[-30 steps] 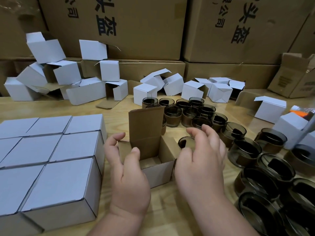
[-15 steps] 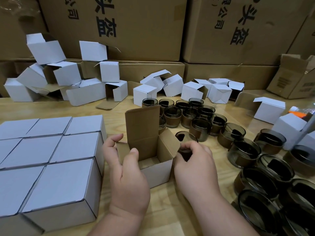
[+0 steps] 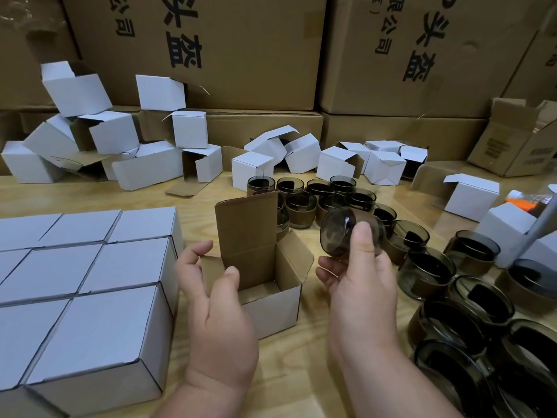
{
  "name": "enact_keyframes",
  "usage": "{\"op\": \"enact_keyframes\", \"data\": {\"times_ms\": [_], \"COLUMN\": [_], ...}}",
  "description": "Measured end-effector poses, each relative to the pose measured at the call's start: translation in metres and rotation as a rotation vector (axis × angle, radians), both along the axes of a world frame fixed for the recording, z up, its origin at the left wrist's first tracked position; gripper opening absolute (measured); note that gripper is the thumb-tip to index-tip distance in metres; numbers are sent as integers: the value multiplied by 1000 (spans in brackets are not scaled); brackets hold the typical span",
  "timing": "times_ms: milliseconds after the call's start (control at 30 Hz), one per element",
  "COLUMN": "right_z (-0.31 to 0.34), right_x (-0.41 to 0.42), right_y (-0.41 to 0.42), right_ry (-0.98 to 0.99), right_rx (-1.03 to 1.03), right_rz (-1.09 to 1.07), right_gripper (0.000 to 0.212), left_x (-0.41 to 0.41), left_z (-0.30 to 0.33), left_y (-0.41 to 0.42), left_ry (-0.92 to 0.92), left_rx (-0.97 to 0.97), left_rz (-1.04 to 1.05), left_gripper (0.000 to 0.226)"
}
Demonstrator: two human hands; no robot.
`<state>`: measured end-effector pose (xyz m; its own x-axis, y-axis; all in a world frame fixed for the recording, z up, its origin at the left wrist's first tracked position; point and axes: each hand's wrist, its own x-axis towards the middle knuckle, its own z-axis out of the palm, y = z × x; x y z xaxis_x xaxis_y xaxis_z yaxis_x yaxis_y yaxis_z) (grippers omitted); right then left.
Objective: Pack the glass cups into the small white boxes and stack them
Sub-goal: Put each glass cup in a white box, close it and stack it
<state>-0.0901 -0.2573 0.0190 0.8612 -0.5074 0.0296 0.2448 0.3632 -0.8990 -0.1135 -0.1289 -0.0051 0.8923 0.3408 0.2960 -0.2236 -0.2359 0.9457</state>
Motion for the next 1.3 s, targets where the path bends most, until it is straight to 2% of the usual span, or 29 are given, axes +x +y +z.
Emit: {"op": "enact_keyframes", "data": {"times_ms": [167, 300, 367, 500, 667, 1033, 1167, 1300], "right_z": [8, 19, 22, 23, 22, 22, 21, 18], "right_x": [-12, -28, -35, -40, -37, -38, -37, -35], "right_y": [2, 8, 11, 12, 5, 5, 8, 10], "right_ry": [-159, -347, -433, -457, -389, -396, -398, -422], "right_rx": [-215, -457, -522, -504, -496, -501, -531, -587], "right_rz": [-48, -67, -54, -61, -96, -76, -74, -94], "right_gripper": [52, 38, 35, 38, 57, 51, 41, 45], "left_x": [2, -4, -7, -7, -8, -8, -7, -6], "left_z": [-3, 11, 17, 17, 16, 14, 12, 13], "left_y": [1, -8, -9, -7, -8, -9, -8, -8], "left_ry": [-18, -35, -25, -16, 10, -24, -25, -34], "left_rx": [-37, -276, -322, -315, -321, -294, -301, -295], "left_rz": [18, 4, -12, -16, -9, -37, -36, -40], "left_gripper": [28, 35, 37, 40, 39, 40, 39, 39]}}
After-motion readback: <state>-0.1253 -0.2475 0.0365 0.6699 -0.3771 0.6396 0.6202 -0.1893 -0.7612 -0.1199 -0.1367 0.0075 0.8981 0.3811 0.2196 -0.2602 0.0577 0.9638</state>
